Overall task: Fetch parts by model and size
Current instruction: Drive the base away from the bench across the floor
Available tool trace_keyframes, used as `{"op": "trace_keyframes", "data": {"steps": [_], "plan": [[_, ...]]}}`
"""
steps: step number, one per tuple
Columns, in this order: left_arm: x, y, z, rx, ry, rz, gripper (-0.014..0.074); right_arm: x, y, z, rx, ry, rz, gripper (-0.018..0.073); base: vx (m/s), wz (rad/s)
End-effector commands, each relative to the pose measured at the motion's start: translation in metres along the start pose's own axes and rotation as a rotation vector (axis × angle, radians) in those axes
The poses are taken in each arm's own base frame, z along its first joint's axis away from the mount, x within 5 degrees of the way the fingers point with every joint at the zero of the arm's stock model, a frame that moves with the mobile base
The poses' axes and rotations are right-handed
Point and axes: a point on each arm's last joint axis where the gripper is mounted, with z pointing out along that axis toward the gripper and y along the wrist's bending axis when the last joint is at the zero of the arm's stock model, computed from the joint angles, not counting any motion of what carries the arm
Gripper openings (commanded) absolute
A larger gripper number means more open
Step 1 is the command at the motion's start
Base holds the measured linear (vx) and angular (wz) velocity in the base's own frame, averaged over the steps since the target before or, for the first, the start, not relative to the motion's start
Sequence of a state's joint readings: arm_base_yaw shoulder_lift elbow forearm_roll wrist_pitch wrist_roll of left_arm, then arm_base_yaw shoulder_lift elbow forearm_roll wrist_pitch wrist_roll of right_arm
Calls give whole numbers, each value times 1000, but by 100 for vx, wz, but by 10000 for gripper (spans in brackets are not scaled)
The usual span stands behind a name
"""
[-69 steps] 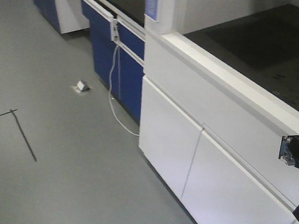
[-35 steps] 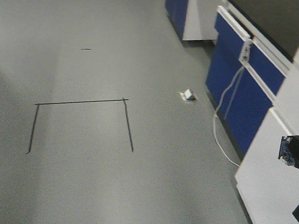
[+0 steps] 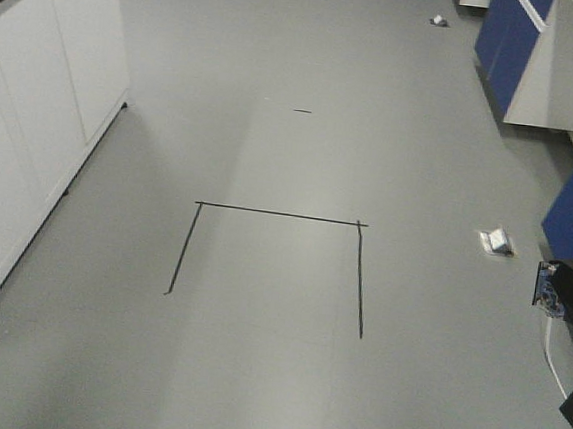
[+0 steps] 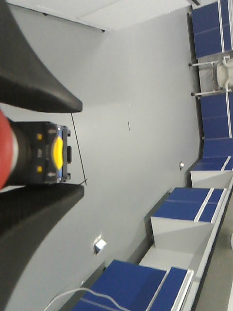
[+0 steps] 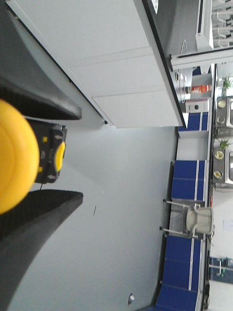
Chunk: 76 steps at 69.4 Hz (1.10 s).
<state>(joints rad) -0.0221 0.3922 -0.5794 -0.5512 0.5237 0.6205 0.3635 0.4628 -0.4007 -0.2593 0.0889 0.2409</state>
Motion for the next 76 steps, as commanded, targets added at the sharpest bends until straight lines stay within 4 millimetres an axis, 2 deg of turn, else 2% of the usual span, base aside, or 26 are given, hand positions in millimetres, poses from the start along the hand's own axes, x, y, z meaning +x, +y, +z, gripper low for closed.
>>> {"op": "trace_keyframes", "data": {"steps": [1, 20, 76], "plan": [[-14, 3, -2, -23, -84, -20, -7, -16, 1, -1, -12, -96, -12, -2, 25, 29], [-14, 3, -2, -23, -84, -20, -7, -16, 1, -1, -12, -96, -12, -2, 32, 13], [-14, 3, -2, -23, -84, -20, -7, -16, 1, -1, -12, -97, -12, -2, 48, -8]]}}
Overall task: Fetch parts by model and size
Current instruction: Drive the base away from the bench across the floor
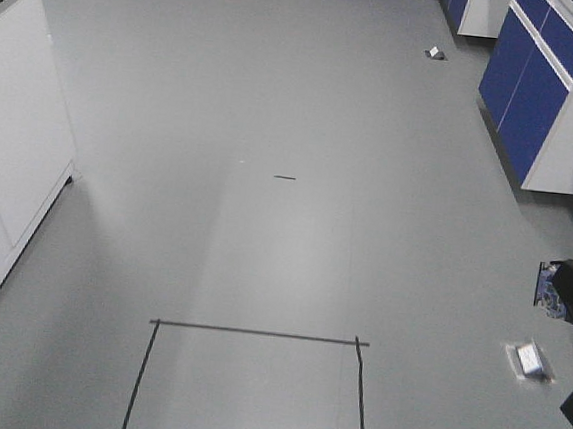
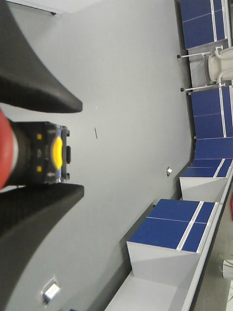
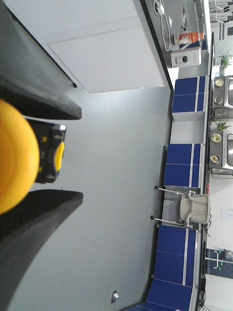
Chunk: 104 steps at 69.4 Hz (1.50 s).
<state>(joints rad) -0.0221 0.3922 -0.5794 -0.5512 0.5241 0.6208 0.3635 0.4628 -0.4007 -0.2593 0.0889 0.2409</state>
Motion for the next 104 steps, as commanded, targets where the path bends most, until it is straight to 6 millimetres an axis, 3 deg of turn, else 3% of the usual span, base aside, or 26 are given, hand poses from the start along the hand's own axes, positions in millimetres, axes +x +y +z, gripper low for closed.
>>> {"op": "trace_keyframes", "data": {"steps": [1, 104], "plan": [[-14, 3, -2, -24, -84, -20, -7, -16, 1, -1, -12, -97, -12, -2, 55, -3], [-14, 3, -2, -24, -84, -20, -7, -16, 1, -1, -12, -97, -12, -2, 58, -3]]}}
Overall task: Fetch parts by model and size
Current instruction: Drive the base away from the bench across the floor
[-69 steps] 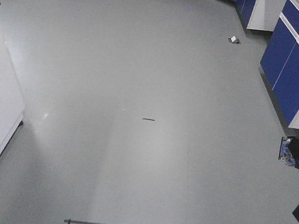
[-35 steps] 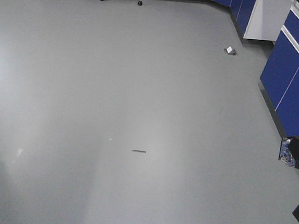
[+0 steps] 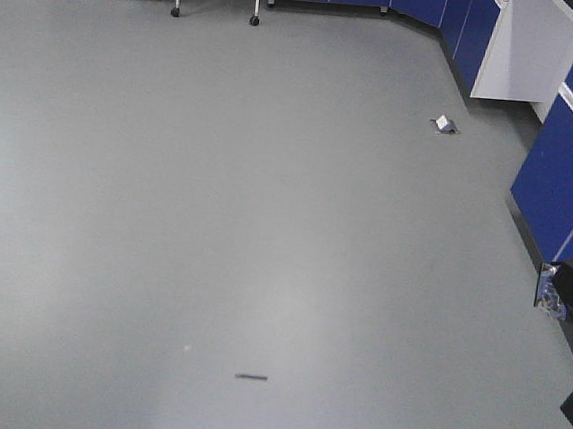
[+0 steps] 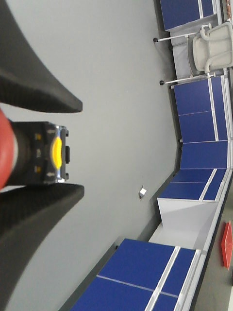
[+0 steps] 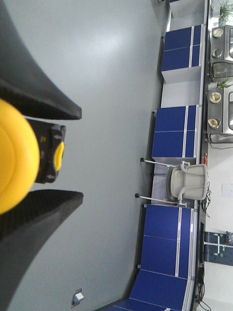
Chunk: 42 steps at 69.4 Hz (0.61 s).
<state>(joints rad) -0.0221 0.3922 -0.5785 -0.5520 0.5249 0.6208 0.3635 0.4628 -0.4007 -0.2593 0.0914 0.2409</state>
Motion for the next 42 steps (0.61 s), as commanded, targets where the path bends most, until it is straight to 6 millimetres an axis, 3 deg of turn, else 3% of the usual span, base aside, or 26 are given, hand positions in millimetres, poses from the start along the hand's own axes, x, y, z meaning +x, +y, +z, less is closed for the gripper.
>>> {"op": "trace_keyframes", "data": {"steps": [1, 42], "plan": [[-14, 3, -3, -25, -86, -19, -7, -16, 1, -1, -12, -98, -12, -2, 63, 1], [-14, 3, -3, -25, -86, -19, -7, -16, 1, -1, -12, -98, -12, -2, 65, 0]]}}
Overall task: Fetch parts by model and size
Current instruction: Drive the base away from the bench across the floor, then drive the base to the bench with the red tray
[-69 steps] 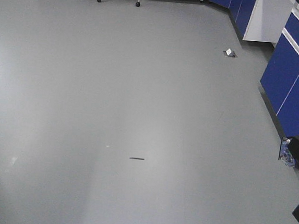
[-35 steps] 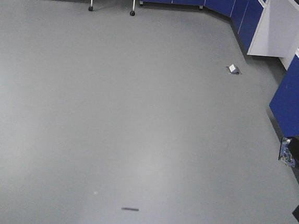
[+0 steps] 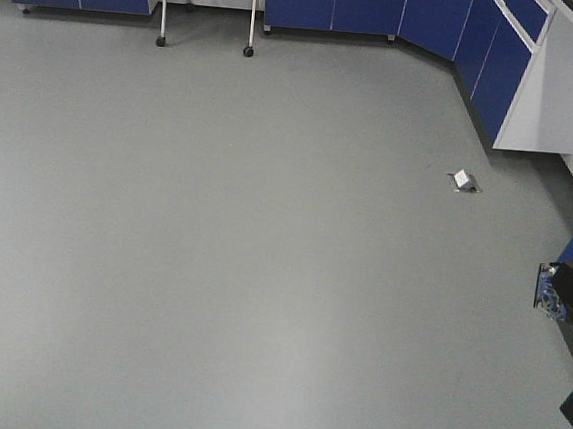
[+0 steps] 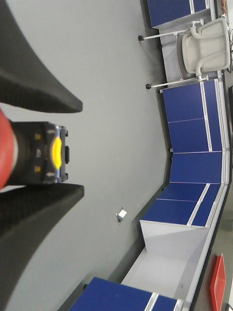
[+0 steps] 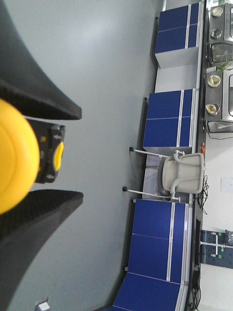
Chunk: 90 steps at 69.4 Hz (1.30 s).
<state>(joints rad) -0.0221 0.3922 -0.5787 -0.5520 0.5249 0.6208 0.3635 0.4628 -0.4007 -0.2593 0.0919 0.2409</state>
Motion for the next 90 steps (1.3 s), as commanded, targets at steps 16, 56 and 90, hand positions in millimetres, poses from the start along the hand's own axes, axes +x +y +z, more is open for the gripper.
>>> {"op": "trace_keyframes", "data": {"steps": [16, 56, 90], "plan": [[-14, 3, -3, -25, -86, -19, -7, -16, 1, -1, -12, -99, -12, -2, 65, -4], [-14, 3, -3, -25, -86, -19, -7, -16, 1, -1, -12, -99, -12, -2, 64, -3], [-14, 3, -3, -25, -86, -19, -7, -16, 1, -1, -13, -100, -12, -2, 61, 0]]}}
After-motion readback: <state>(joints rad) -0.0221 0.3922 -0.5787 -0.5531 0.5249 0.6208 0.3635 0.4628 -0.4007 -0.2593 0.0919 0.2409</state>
